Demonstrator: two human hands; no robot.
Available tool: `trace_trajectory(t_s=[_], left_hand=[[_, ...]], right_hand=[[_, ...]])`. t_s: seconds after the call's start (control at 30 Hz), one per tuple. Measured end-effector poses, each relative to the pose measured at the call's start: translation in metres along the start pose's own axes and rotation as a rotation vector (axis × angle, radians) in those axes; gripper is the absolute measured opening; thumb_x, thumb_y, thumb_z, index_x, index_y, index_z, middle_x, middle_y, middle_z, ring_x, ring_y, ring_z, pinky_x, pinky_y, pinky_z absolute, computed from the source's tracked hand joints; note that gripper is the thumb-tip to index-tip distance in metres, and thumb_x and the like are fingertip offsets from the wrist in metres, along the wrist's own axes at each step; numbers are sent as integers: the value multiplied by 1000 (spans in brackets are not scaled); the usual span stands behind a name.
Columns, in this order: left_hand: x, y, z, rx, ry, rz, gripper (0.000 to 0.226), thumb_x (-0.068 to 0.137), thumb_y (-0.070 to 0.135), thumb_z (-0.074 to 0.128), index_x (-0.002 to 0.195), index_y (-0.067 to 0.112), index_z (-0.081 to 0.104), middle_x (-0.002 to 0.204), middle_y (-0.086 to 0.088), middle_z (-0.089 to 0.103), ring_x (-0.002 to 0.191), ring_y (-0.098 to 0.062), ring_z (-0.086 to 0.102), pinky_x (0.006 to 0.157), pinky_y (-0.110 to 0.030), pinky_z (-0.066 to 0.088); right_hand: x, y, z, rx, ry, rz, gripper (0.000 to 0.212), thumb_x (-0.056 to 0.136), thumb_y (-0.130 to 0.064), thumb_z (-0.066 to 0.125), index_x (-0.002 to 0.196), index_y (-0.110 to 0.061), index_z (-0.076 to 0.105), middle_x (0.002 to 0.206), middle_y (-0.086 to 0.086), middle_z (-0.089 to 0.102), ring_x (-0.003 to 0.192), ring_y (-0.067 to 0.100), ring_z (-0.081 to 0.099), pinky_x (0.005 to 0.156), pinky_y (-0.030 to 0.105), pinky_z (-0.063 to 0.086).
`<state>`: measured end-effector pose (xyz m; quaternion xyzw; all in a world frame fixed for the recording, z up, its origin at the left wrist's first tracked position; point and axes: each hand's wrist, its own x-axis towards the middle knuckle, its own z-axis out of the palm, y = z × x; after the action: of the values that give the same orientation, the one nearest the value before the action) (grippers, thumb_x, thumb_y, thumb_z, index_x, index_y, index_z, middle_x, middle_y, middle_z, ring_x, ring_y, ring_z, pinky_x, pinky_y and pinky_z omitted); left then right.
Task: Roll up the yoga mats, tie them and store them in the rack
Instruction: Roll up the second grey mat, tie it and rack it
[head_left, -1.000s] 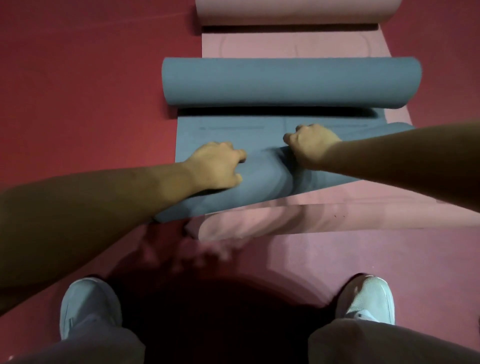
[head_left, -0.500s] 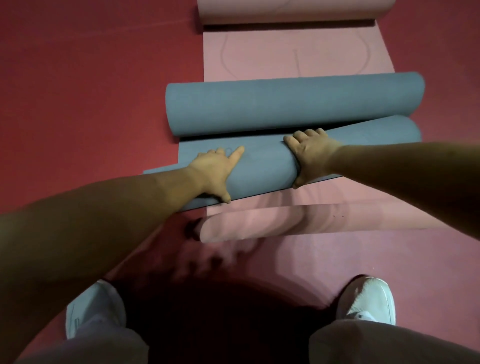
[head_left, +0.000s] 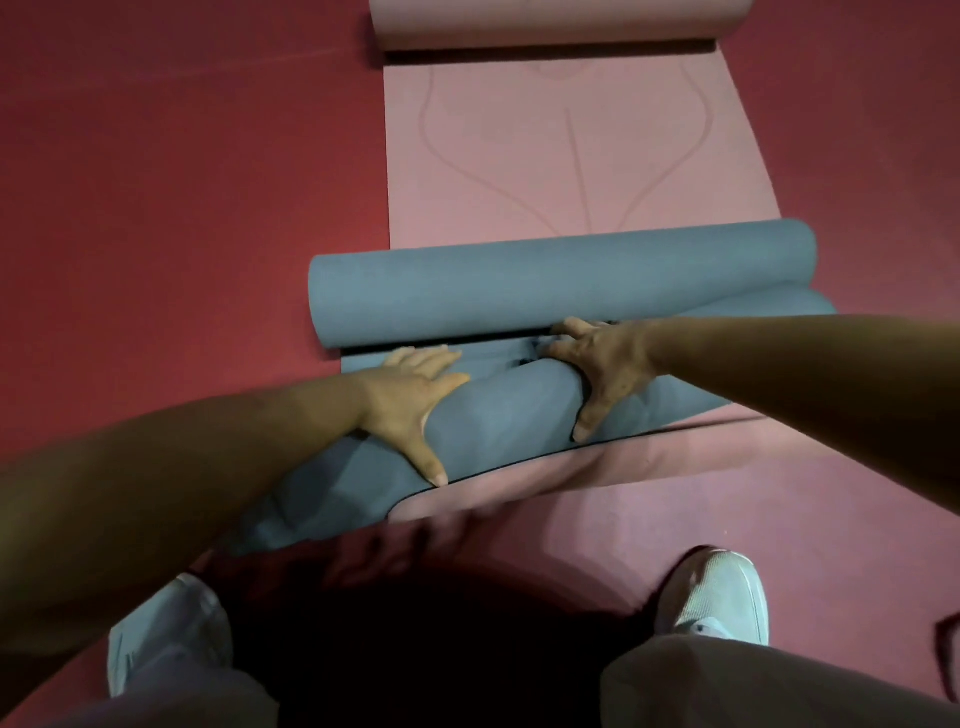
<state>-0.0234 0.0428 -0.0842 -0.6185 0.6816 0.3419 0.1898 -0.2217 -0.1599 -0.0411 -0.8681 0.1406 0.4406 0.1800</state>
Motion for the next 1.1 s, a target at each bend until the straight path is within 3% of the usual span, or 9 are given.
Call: trace_trajectory(t_s=[0.17, 0.37, 0.5, 0.6, 0.73, 0.87, 0.97, 1.03, 1.1], left_hand=[[-7, -19, -23, -8, 30, -104, 150, 27, 105, 39, 154, 32, 8, 163, -10, -2, 150, -29, 0, 121, -49, 4], [6, -16, -26, -553, 97, -227, 111, 71, 78, 59, 154, 15, 20, 155, -5, 36, 138, -19, 39, 112, -25, 28], [31, -21, -42, -626, 420, -374, 81, 87, 47, 67, 148, 10, 29, 155, -15, 31, 142, -29, 33, 115, -31, 27], [33, -42, -71, -490, 621, -453, 76, 86, 35, 68, 145, 4, 32, 157, -20, 25, 144, -32, 29, 116, -36, 28], [17, -27, -86, -341, 485, -296, 60, 89, 37, 64, 136, 7, 42, 127, -19, 54, 114, -34, 56, 97, -37, 44], [12, 24, -44, -182, 253, -185, 98, 72, 71, 67, 144, 14, 31, 128, -11, 43, 120, -29, 45, 103, -43, 40], [19, 27, -29, -142, 205, -236, 137, 51, 84, 70, 153, 15, 8, 145, -16, 34, 134, -35, 35, 108, -51, 37], [24, 19, -34, -216, 176, -234, 144, 43, 86, 72, 153, 22, 3, 147, -17, 34, 135, -36, 37, 108, -49, 38], [27, 9, -44, -280, 144, -219, 139, 42, 82, 76, 150, 24, 10, 140, -16, 44, 125, -33, 48, 103, -43, 44]], right_hand=[[5, 8, -13, 33, 155, 58, 117, 58, -81, 70, 155, -37, 21, 164, -7, 10, 150, 19, 18, 118, 60, 11], [10, -1, -6, -42, -8, 120, 125, 53, -78, 76, 155, -40, 15, 166, 0, -13, 153, 23, -4, 114, 71, 5], [4, 0, 19, -40, 46, 80, 120, 48, -80, 77, 147, -42, 22, 139, 8, 31, 136, 33, 36, 110, 60, 30], [6, 7, 18, 4, 90, 47, 115, 44, -83, 74, 142, -45, 30, 123, 2, 37, 124, 28, 45, 107, 55, 35], [14, 18, -1, 92, 201, 89, 107, 54, -80, 74, 146, -40, 36, 135, 7, 43, 131, 31, 43, 110, 55, 34], [26, 29, -18, 179, 432, 290, 83, 80, -82, 45, 144, -30, 43, 148, 15, 42, 142, 31, 34, 118, 57, 18], [37, 21, -24, 219, 432, 337, 78, 87, -76, 42, 153, -34, 30, 162, 20, 16, 152, 30, 8, 120, 59, 3], [39, 16, -26, 236, 477, 364, 75, 91, -71, 42, 155, -37, 22, 165, 15, -10, 153, 28, -8, 119, 61, -1], [37, 14, -28, 207, 480, 343, 74, 92, -72, 36, 154, -35, 24, 165, 12, -11, 153, 30, 2, 117, 65, 3]])
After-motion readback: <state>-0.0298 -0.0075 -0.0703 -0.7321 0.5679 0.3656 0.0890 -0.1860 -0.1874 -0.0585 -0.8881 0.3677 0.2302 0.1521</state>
